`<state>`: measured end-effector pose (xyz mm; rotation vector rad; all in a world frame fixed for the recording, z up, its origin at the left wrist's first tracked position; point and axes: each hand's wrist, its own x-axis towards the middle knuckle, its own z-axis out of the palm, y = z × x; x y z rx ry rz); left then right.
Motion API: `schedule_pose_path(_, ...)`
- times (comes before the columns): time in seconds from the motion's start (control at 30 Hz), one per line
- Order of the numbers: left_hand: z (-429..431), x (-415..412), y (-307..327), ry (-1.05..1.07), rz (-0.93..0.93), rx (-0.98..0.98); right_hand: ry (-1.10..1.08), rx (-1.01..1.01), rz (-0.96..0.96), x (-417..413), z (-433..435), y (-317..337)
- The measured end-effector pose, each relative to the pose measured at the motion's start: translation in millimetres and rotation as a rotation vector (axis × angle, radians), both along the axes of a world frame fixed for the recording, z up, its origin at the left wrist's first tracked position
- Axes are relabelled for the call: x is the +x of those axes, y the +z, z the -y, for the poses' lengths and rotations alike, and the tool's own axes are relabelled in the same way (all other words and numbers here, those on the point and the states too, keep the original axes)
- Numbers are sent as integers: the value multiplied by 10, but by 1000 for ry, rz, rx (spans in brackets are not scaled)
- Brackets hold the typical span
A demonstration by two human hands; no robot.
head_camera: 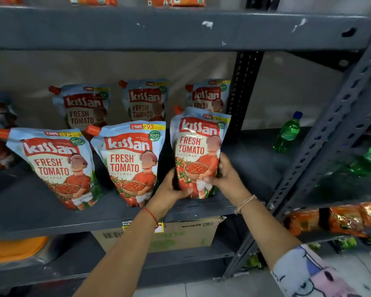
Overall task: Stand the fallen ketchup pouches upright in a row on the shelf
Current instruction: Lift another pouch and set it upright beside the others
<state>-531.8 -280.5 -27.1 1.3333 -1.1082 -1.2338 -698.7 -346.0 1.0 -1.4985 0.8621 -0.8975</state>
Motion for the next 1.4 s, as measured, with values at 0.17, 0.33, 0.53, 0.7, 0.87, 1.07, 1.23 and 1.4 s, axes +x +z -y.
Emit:
schedule_pose_path(0.17, -24, -25, -97, 103, 168, -57, 17, -80, -168, 25, -192, -301)
schedule_pose_path(0.33, 109, -91, -113, 54, 233, -25, -31, -49, -201, -96, -215, -391)
schedule_pose_path(0.53, 345, -669, -38, -2, 252, -53, -240, -94, -226, -532, -93, -465)
schedule_pose_path(0.7, 540, -1041, -69, -47, 221, -45, -365, -65, -236, -806, 17, -506)
schedule_pose_path(0.87, 479, -1080, -42, -54, 279, -43, -457, -110, -252, -791, -149, -511)
schedule_pose_path(1.07, -749, -467, -183, 401, 447, -192, -599, -302, -294, 3, -1213, -582)
schedule_pose_path(1.23, -1194, 556, -172, 686, 525, -31, 10, -20, -150, 797, -906, -365)
schedule_pose_path(1.4, -796, 930, -45, 359, 421, -67, 128, -46, -273, 1203, -634, -248)
